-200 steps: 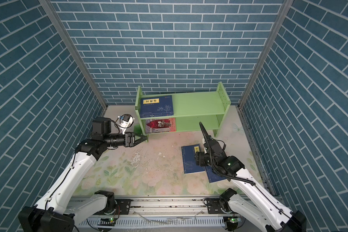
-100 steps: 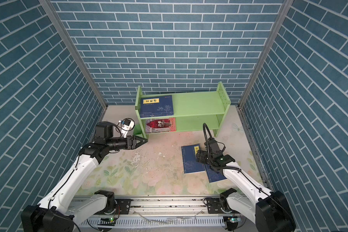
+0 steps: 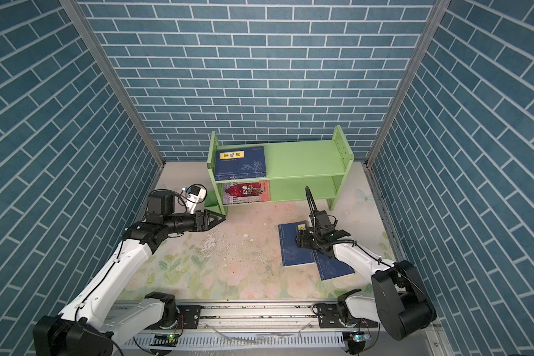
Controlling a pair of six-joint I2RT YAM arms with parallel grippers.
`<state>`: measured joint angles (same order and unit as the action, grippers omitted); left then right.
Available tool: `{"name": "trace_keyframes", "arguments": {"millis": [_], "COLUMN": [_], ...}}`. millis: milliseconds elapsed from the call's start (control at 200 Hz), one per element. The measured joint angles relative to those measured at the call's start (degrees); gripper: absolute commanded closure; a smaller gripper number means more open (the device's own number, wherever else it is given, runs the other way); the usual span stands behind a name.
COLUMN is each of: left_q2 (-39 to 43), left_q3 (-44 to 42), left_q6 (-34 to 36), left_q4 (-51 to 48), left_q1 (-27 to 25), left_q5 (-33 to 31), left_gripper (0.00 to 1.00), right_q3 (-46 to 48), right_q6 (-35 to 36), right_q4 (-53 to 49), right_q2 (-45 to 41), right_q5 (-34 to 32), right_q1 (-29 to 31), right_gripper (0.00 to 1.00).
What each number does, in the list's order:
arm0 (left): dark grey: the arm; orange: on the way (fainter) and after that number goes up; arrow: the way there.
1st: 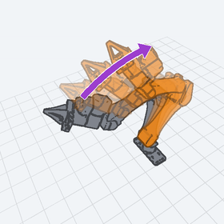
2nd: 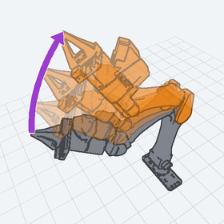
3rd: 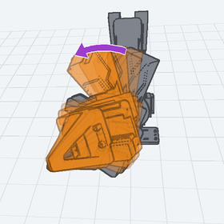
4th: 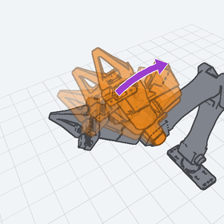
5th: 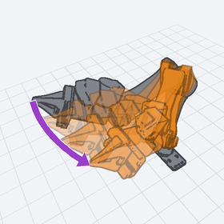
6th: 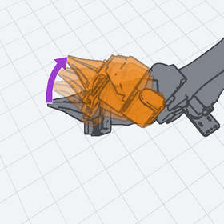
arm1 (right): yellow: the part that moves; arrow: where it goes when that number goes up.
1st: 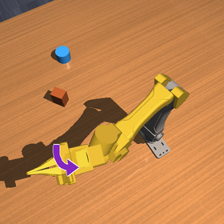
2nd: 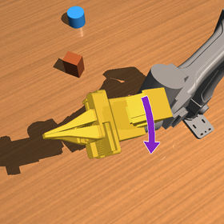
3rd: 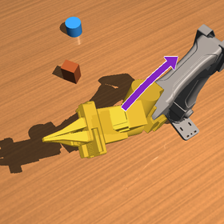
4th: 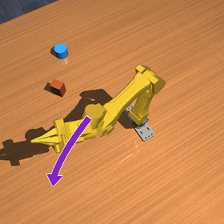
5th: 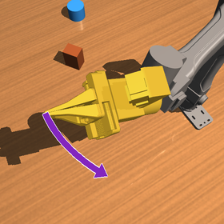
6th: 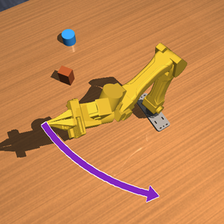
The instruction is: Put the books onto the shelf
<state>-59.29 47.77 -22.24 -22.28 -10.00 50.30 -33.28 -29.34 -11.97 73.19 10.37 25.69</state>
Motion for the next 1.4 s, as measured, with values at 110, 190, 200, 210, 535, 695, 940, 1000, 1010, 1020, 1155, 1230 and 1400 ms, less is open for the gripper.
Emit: {"name": "trace_keyframes", "arguments": {"millis": [110,190,200,210,535,695,940,1000,1010,1020,1155,1230,1400], "left_q2": [0.0,-0.02,-0.04,-0.07,-0.92,-2.6,-5.84,-7.5,-7.69,-7.98,-11.5,-13.66,-18.93], "left_q3": [-0.79,-1.46,-1.55,-1.66,-8.72,-11.96,-12.17,-11.87,-11.82,-11.74,-11.23,-11.23,-11.21], "left_q6": [-0.04,-0.28,-0.35,-0.44,-4.98,-8.0,-9.09,-9.11,-9.07,-9.09,-8.24,-8.15,-7.89], "left_q4": [0.31,0.37,0.39,0.42,4.5,7.34,9.11,9.38,9.44,9.42,9.81,10.67,14.16], "left_q1": [0.0,0.0,0.0,0.0,-0.31,-1.92,-4.15,-4.9,-5.01,-5.18,-7.67,-8.35,-9.55], "left_q5": [-0.85,-1.57,-1.64,-1.7,-3.23,-3.58,-5.07,-5.33,-5.35,-5.38,-5.49,-5.35,-5.05], "left_gripper": [0.3,0.3,0.3,0.3,0.3,0.31,0.38,0.38,0.38,0.38,0.38,0.38,0.38], "right_q3": [-0.85,-1.31,-1.36,-1.38,-1.51,-1.9,-4.52,-4.76,-4.79,-4.79,-4.79,-4.48,-3.28], "right_q6": [1.09,1.33,1.33,1.33,1.14,1.05,-0.81,-1.86,-2.03,-2.08,-4.96,-6.56,-9.33], "right_q4": [0.42,1.05,1.14,1.16,4.22,5.03,7.43,8.9,9.11,9.38,11.37,12.5,13.73], "right_q2": [0.87,1.7,1.81,1.95,4.22,6.4,10.45,11.3,11.43,11.61,12.63,12.61,12.61], "right_q5": [2.58,4.68,4.92,5.22,11.76,12.48,11.82,11.78,11.78,11.8,10.6,9.14,6.64], "right_q1": [0.0,0.0,0.0,0.0,0.72,3.5,9.27,10.23,10.43,10.58,11.96,12.17,12.2], "right_gripper": [0.27,0.29,0.3,0.3,0.34,0.35,0.39,0.4,0.4,0.4,0.4,0.4,0.4]}}
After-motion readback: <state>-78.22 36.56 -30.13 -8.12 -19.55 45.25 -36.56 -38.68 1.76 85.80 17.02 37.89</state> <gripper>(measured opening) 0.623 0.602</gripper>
